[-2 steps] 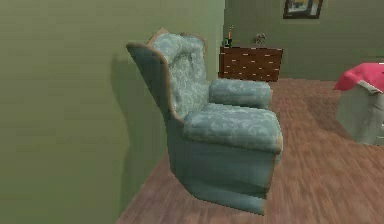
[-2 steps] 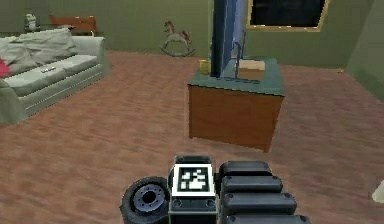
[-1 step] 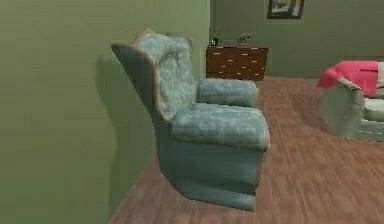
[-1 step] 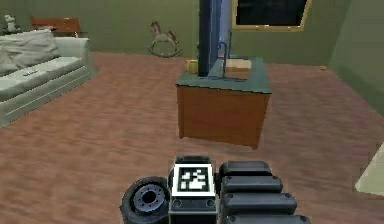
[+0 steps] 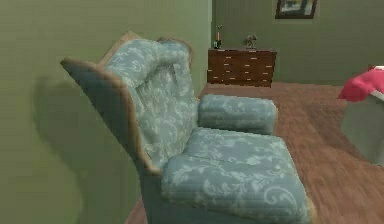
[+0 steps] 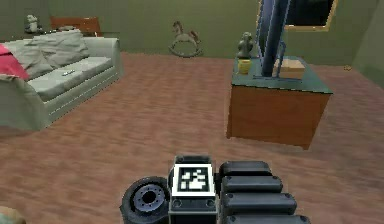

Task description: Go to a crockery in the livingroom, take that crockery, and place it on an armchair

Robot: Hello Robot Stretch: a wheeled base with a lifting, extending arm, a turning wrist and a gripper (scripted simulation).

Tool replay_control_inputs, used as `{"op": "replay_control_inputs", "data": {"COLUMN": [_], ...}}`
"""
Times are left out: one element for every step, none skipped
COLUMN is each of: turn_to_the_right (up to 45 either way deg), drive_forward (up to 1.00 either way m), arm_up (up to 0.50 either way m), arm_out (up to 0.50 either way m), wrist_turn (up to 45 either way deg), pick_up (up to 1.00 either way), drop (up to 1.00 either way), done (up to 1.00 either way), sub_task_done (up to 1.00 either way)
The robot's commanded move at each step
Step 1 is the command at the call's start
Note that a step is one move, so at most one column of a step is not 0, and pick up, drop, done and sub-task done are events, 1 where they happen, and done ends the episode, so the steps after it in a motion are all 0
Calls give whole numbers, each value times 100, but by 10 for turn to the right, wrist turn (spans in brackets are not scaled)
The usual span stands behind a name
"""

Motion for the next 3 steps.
{"op": "replay_control_inputs", "data": {"turn_to_the_right": [300,-270,240], "drive_forward": [0,0,0], "arm_up": [0,0,0], "arm_out": [0,0,0], "wrist_turn": [0,0,0], "pick_up": [0,0,0], "drop": [0,0,0], "done": [0,0,0], "sub_task_done": [0,0,0]}}
